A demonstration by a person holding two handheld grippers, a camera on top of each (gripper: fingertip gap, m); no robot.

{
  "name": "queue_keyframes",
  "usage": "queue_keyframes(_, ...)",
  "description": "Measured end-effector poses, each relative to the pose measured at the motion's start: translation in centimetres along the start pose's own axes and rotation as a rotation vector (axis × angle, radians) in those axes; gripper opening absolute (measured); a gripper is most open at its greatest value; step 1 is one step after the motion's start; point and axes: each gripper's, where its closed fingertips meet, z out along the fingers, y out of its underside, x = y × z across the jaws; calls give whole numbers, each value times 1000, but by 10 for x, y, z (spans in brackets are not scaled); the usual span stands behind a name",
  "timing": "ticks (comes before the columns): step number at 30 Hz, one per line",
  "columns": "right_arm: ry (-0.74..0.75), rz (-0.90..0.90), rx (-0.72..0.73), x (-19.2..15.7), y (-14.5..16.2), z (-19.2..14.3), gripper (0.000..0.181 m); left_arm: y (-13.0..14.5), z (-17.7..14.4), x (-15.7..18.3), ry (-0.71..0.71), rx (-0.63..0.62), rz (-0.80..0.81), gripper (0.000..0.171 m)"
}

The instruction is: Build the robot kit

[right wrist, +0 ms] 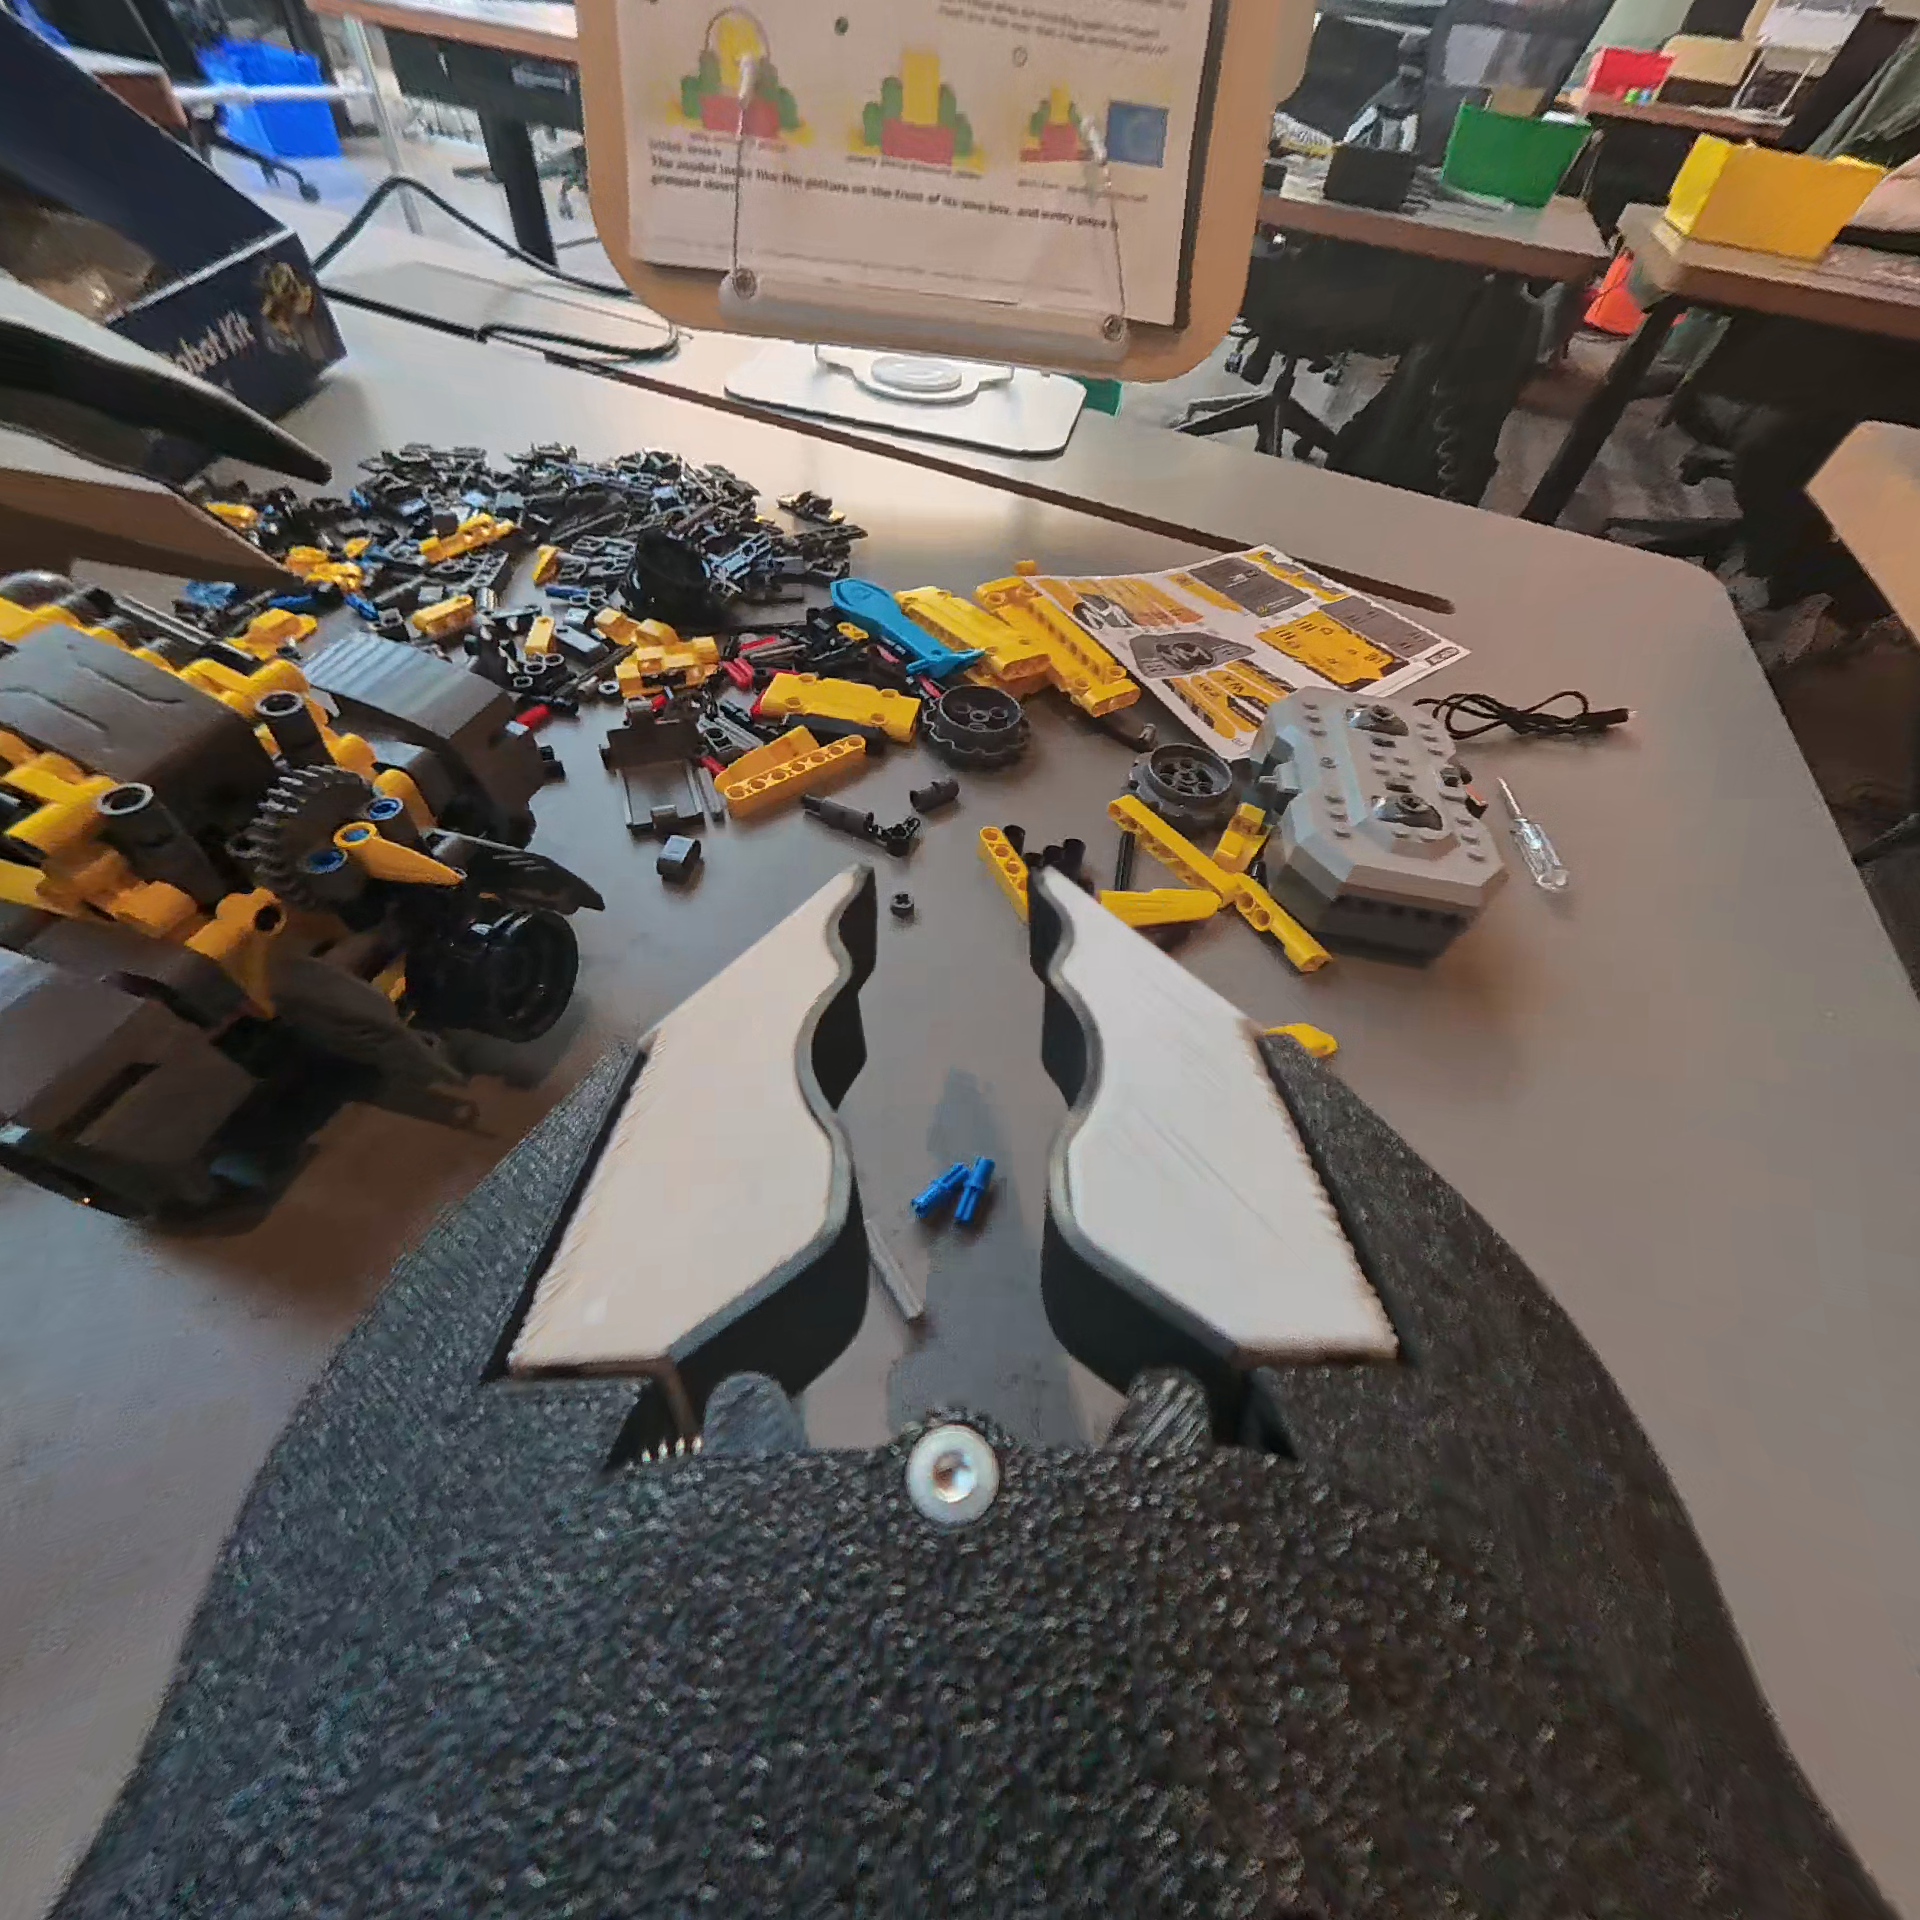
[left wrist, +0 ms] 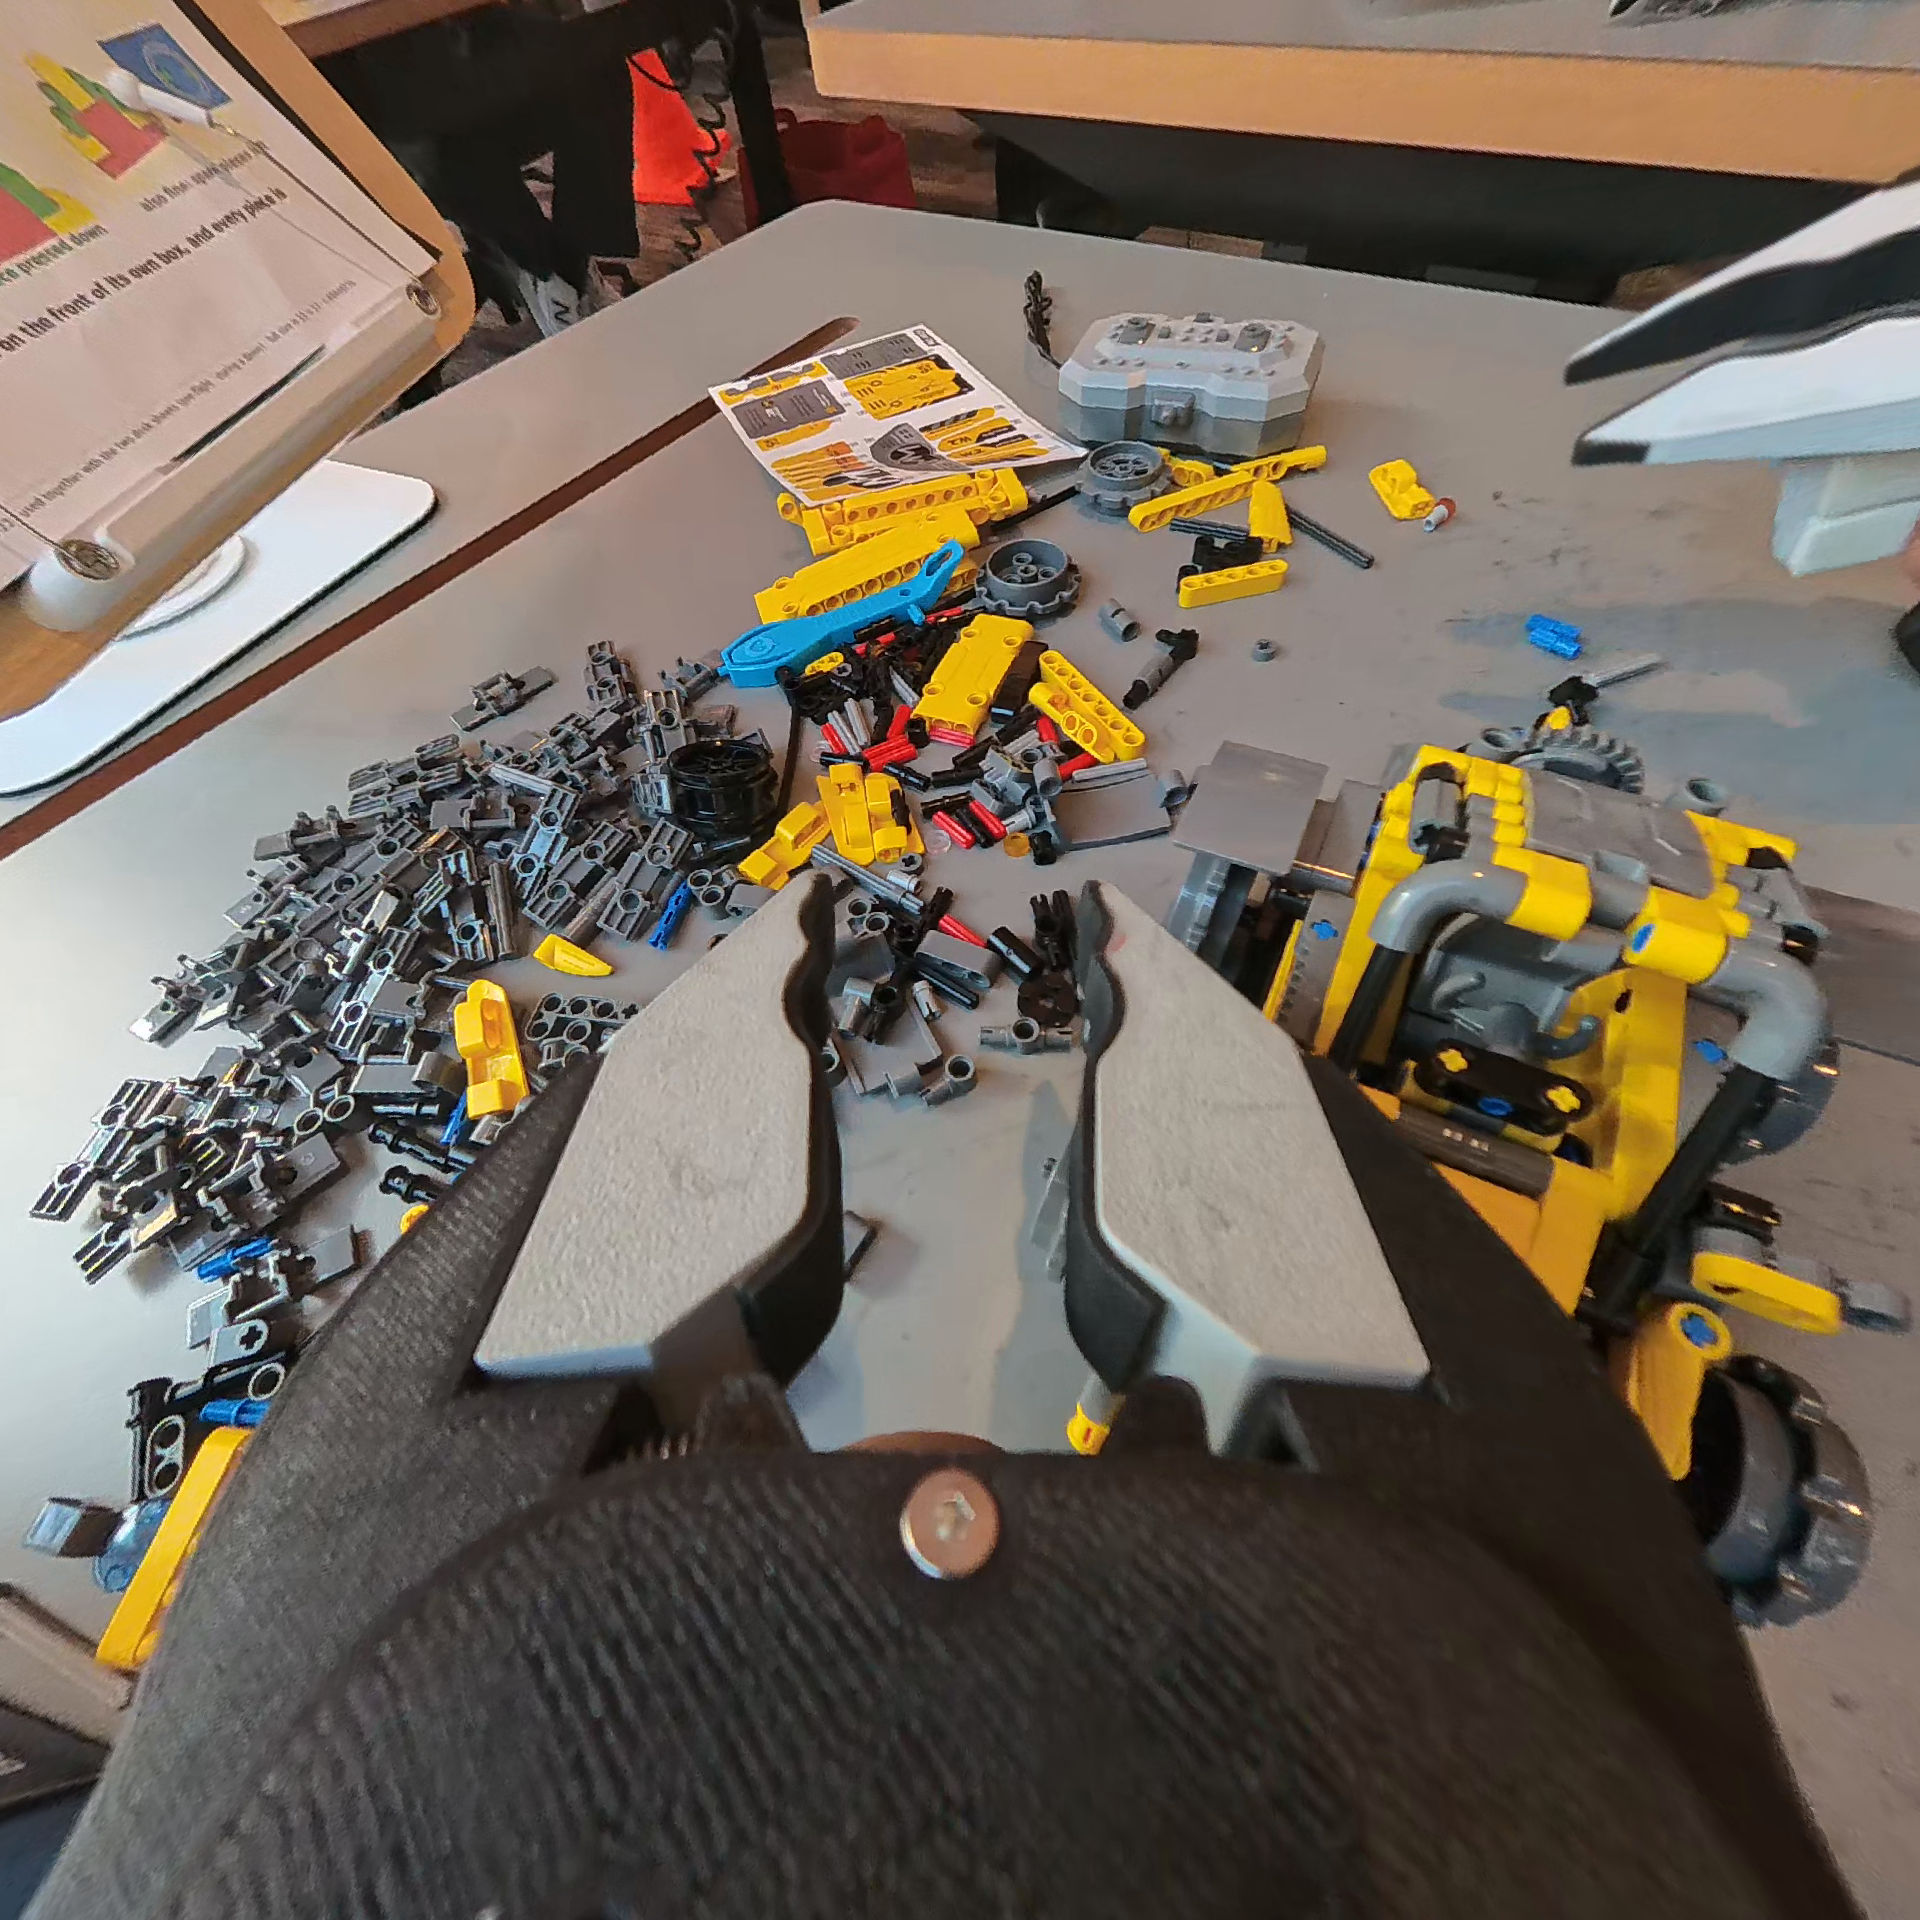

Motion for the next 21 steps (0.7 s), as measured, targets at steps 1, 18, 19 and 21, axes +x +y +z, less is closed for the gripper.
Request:
queue_keyframes(1,6,-19,-5,-1,0,1,25,-1,0,0,2,3,-2,44)
queue_keyframes(18,5,-35,-6,-5,0,0,0,0,-1,-2,2,5,-8,42)
queue_keyframes(19,0,-36,-9,-6,1,0,0,0,0,-2,2,2,-8,42)
queue_keyframes(21,4,-36,-23,-5,3,2,0,2,1,-3,-1,-4,-11,42)
